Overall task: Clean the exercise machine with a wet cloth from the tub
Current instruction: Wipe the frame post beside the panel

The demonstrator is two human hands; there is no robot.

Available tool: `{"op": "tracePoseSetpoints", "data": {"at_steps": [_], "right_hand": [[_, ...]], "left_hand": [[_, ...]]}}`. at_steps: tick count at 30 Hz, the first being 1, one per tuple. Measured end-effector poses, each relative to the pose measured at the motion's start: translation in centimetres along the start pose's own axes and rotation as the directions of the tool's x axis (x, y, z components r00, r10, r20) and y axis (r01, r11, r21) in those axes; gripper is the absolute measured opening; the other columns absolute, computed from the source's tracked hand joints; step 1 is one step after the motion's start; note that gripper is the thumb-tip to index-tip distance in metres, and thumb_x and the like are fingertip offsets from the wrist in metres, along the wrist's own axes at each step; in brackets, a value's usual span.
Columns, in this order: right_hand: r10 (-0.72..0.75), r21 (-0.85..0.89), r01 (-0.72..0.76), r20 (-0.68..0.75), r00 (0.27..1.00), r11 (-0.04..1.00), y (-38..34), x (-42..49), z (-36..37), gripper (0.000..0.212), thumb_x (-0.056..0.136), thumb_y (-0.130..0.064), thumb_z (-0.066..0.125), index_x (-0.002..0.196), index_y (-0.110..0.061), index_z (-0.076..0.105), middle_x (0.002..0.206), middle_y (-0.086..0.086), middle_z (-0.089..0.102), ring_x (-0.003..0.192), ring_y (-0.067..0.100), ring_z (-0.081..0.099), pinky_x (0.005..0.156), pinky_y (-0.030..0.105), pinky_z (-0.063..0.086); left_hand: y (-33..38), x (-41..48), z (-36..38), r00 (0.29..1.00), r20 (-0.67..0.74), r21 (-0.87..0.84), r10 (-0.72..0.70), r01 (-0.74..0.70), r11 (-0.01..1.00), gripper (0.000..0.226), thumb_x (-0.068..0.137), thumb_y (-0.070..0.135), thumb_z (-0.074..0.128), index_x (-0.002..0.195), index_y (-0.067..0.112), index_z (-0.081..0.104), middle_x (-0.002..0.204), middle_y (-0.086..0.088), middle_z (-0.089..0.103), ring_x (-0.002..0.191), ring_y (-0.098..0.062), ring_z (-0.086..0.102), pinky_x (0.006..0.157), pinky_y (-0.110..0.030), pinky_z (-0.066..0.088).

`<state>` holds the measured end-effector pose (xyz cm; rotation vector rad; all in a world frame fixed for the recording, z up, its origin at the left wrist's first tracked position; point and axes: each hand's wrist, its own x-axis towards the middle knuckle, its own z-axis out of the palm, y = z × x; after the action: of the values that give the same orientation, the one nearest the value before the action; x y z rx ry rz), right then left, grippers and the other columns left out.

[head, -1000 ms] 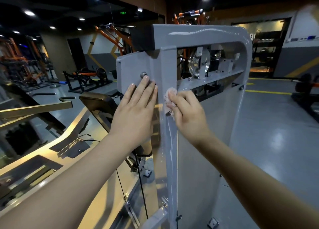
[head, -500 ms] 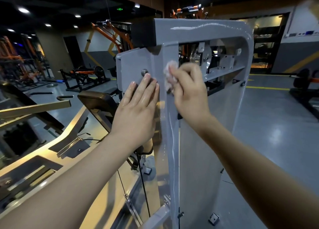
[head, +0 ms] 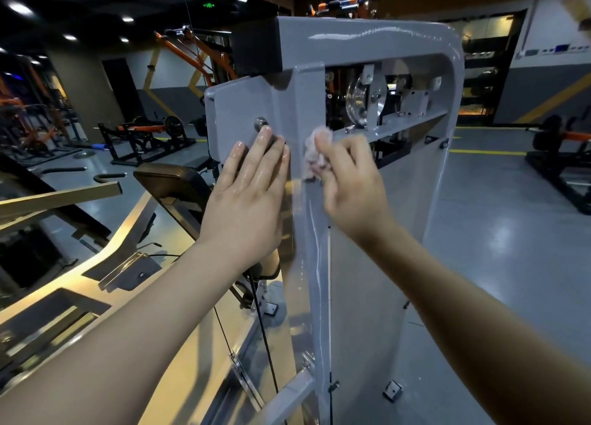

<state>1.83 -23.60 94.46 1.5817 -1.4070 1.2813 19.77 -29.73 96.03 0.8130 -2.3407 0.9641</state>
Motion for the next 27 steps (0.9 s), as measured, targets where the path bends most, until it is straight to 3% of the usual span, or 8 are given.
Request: {"op": "tracePoseSetpoints", "data": {"at_steps": [3,6,10,13,18,23,27], "right_hand": [[0.035,0.036,-0.033,-0.07,0.997,0.999,-0.3,2.1,-0.3,0.035,0.098,-0.004,0.06,0.133,0.002,0.06,0.106,0.013,0.052,0.09,0.009,0.047,0.078,0.01,0.041],[0.027,0.042,-0.026,-0.041,0.999,0.999,-0.9,-0.9,0.8,0.034,0.098,-0.002,0.064,0.13,0.007,0.061,0.101,0.013,0.055,0.086,0.013,0.049,0.075,0.015,0.043],[-0.002,-0.091,0.009,0.07,0.998,0.996,-0.8,-6.4,1.4,0.027,0.094,0.004,0.063,0.121,0.011,0.066,0.092,0.013,0.057,0.078,0.019,0.05,0.066,0.027,0.049],[0.002,-0.09,0.002,0.046,0.999,0.996,-0.7,-5.2,1.0,0.024,0.097,0.005,0.058,0.118,0.013,0.066,0.092,0.016,0.055,0.076,0.022,0.05,0.061,0.033,0.05],[0.141,-0.008,-0.142,-0.092,0.986,0.99,-1.9,-3.3,1.8,0.03,0.099,-0.001,0.058,0.126,0.01,0.062,0.099,0.017,0.055,0.079,0.023,0.055,0.068,0.026,0.049],[0.147,-0.081,-0.141,0.069,0.987,0.987,-2.6,-8.3,2.4,0.031,0.102,-0.004,0.056,0.129,0.01,0.06,0.095,0.012,0.053,0.078,0.018,0.049,0.066,0.027,0.049],[0.154,-0.025,-0.155,-0.029,0.988,0.988,-2.3,-5.0,1.4,0.023,0.099,-0.003,0.055,0.115,0.009,0.065,0.093,0.012,0.053,0.074,0.016,0.047,0.063,0.024,0.044]], "left_hand": [[-0.1,-0.1,0.2,1.0,-0.012,0.013,-0.003,0.003,1.0,0.088,0.086,0.031,0.055,0.161,0.003,0.019,0.169,-0.015,0.015,0.158,-0.031,-0.003,0.127,-0.048,-0.01],[0.0,-0.2,0.5,1.0,-0.008,0.005,0.0,0.0,1.0,0.089,0.085,0.027,0.055,0.162,0.005,0.017,0.17,-0.013,0.015,0.158,-0.031,0.001,0.127,-0.047,-0.01],[0.1,-0.2,0.5,1.0,-0.007,0.021,-0.014,0.014,1.0,0.087,0.087,0.027,0.052,0.162,0.006,0.014,0.17,-0.012,0.01,0.158,-0.029,-0.002,0.127,-0.047,-0.011],[0.2,-0.1,0.4,1.0,0.004,0.021,-0.023,0.023,1.0,0.089,0.086,0.027,0.056,0.162,0.005,0.014,0.17,-0.013,0.01,0.158,-0.03,-0.002,0.126,-0.047,-0.013],[0.5,-0.2,0.4,0.999,-0.018,-0.041,-0.04,0.039,0.998,0.09,0.086,0.03,0.06,0.161,0.002,0.019,0.169,-0.016,0.017,0.158,-0.03,0.006,0.125,-0.045,-0.013],[0.5,-0.3,0.4,0.999,-0.031,-0.088,-0.037,0.034,0.996,0.088,0.091,0.035,0.059,0.162,0.003,0.017,0.17,-0.014,0.016,0.158,-0.027,0.006,0.126,-0.044,-0.013],[0.5,-0.4,0.5,0.998,-0.047,-0.111,-0.033,0.027,0.993,0.086,0.093,0.031,0.06,0.162,0.004,0.016,0.17,-0.013,0.015,0.159,-0.026,0.006,0.127,-0.044,-0.012]]}}
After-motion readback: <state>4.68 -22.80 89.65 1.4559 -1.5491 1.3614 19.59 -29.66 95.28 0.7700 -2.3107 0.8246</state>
